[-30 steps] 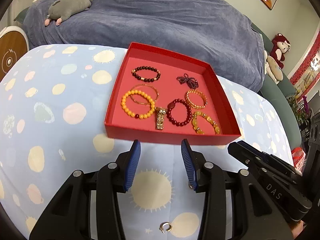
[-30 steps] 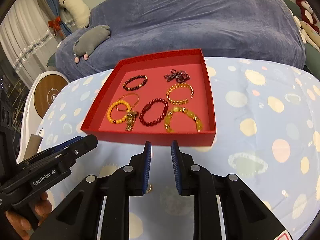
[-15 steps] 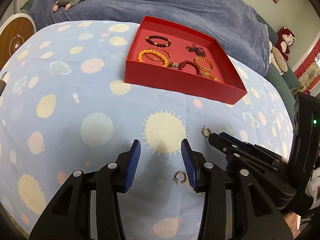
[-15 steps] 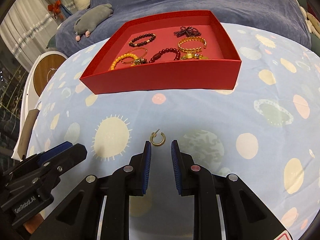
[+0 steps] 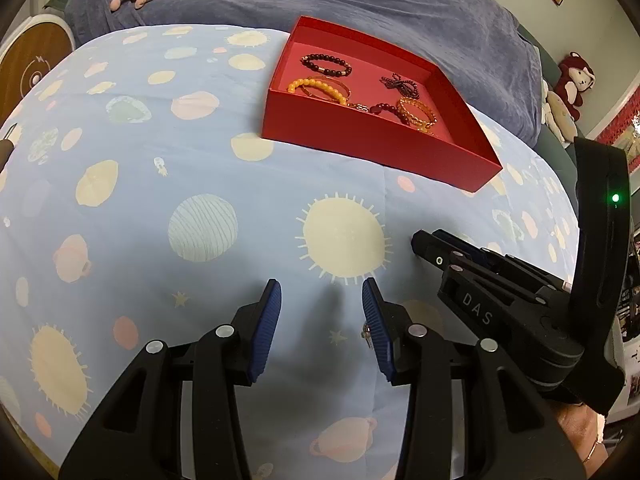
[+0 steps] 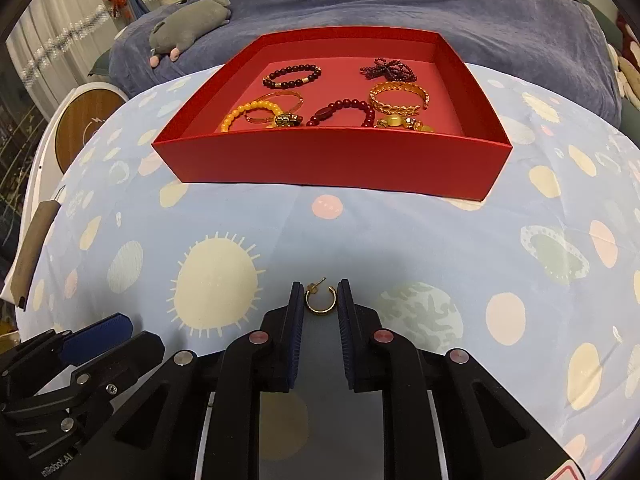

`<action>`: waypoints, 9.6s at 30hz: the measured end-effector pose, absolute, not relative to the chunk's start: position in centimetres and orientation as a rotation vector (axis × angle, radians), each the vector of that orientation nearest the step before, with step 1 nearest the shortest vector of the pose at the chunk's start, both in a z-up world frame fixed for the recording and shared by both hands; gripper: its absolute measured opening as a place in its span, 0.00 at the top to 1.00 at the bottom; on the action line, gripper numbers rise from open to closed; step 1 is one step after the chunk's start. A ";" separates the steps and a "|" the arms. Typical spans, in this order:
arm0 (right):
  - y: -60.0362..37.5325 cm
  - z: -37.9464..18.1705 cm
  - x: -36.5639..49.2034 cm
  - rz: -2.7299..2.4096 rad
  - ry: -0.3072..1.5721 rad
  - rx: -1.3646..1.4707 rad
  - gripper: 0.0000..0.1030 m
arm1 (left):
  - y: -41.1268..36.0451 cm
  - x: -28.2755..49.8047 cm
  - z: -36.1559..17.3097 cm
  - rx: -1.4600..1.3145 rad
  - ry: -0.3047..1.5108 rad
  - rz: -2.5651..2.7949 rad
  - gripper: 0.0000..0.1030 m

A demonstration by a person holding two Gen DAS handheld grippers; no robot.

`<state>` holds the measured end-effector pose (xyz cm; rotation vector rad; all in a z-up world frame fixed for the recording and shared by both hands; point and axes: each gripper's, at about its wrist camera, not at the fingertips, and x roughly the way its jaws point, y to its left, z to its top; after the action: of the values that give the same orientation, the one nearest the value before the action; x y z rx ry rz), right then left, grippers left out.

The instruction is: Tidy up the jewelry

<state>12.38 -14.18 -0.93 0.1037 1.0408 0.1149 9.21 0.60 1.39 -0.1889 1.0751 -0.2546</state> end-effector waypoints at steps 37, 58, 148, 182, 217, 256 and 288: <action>-18.3 0.1 6.5 0.054 1.045 0.263 0.85 | -4.0 7.3 -0.1 -0.034 1.066 -0.322 0.84; -19.6 5.7 9.9 0.095 0.912 0.277 0.85 | -3.8 11.9 6.7 -0.105 0.972 -0.323 0.84; -18.0 3.5 1.9 0.127 1.036 0.266 0.85 | -1.9 5.0 5.2 -0.110 1.049 -0.316 0.84; -19.0 4.9 5.1 0.053 0.969 0.308 0.79 | -4.2 8.6 5.4 -0.048 1.030 -0.269 0.65; -16.6 4.2 -4.8 0.086 1.057 0.254 0.79 | -2.4 -0.5 5.0 0.034 1.055 -0.240 0.58; -15.4 2.1 -1.5 0.091 1.083 0.226 0.77 | -0.4 0.2 3.8 -0.027 1.088 -0.192 0.57; -17.2 7.5 -0.6 0.032 0.954 0.261 0.66 | -2.7 2.2 8.8 -0.022 0.976 -0.195 0.46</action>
<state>-0.58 -17.19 7.51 0.2612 0.9541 0.0318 2.22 -2.66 8.78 -0.0217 0.9760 -0.1945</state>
